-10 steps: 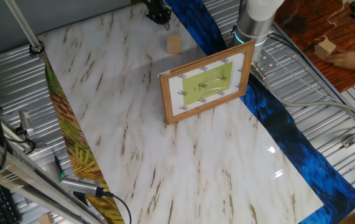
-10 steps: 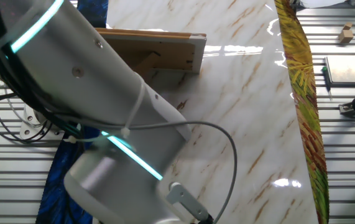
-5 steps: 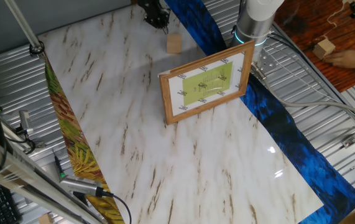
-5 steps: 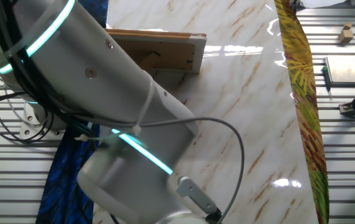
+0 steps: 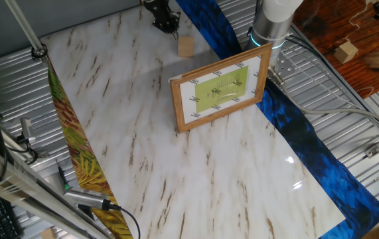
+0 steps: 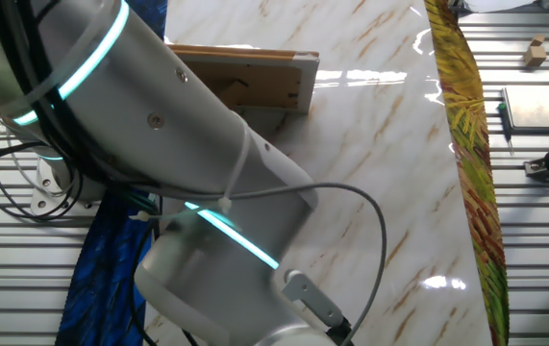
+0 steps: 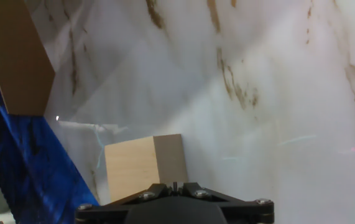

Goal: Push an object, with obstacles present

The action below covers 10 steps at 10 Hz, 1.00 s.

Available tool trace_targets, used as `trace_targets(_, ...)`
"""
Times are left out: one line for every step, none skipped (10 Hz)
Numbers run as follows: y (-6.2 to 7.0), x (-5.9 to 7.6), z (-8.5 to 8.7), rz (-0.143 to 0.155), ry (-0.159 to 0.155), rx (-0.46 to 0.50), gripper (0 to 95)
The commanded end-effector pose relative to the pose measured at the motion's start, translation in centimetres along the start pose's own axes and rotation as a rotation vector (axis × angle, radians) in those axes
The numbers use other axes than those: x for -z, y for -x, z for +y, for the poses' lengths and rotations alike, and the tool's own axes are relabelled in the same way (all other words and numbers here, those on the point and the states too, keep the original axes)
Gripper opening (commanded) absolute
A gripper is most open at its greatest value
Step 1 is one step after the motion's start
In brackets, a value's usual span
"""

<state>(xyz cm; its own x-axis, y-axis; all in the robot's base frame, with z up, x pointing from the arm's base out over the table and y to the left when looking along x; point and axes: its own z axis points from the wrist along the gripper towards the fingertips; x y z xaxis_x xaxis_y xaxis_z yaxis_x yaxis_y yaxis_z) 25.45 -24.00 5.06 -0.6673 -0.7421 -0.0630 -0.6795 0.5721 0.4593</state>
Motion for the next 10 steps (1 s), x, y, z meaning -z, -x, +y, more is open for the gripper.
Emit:
trace_targets(0.01,0.04,0.00,0.000,0.001,0.007,0.0)
trace_targets(0.01,0.04,0.00,0.000,0.001,0.007,0.0)
trace_targets(0.01,0.04,0.00,0.000,0.002,0.009,0.0)
trace_targets(0.00,0.04,0.00,-0.001,0.002,0.017,0.0)
trace_targets(-0.09,0.05,0.01,-0.001,0.003,0.018,0.0)
trace_targets(-0.34,0.08,0.03,0.001,0.004,0.018,0.0)
trace_targets(-0.34,0.08,0.03,0.001,0.004,0.018,0.0)
trace_targets(-0.34,0.08,0.03,0.007,-0.001,0.019,0.0)
trace_targets(-0.34,0.08,0.03,0.010,0.002,0.032,0.0)
trace_targets(-0.34,0.08,0.03,0.019,0.010,0.047,0.0)
